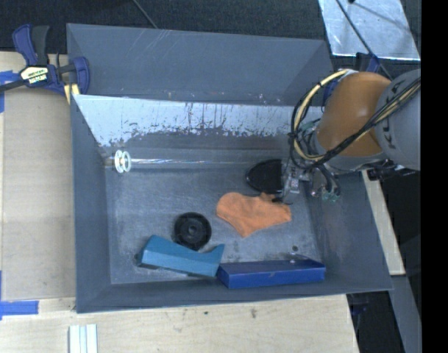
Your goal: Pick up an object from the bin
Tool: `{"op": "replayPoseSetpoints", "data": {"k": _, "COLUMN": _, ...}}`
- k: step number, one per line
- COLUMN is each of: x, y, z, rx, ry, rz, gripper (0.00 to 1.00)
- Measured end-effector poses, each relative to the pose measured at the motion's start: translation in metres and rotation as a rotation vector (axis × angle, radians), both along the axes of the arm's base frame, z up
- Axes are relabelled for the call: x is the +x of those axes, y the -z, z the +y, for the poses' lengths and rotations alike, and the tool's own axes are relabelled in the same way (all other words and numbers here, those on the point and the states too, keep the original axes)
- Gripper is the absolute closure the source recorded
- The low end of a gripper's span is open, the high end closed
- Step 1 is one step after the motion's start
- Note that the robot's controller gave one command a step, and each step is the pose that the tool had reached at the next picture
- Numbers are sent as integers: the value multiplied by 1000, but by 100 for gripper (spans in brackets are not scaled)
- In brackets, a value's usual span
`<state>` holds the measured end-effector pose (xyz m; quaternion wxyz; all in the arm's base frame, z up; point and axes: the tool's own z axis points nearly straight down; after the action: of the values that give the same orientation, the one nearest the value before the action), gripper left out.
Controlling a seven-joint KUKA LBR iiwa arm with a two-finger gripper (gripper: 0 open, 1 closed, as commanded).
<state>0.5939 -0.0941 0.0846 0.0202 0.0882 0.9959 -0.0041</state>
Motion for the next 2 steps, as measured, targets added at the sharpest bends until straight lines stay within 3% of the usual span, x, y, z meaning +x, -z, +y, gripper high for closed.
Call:
{"op": "replayPoseSetpoints", "data": {"k": 1, "x": -6, "y": -29, "z": 16, "rx": 10, "ry": 8, "rz": 36, "gripper": 100}}
{"op": "replayPoseSetpoints", "data": {"k": 2, "x": 27, "y": -48, "z": 19, "rx": 12, "ry": 9, "rz": 36, "gripper": 0}}
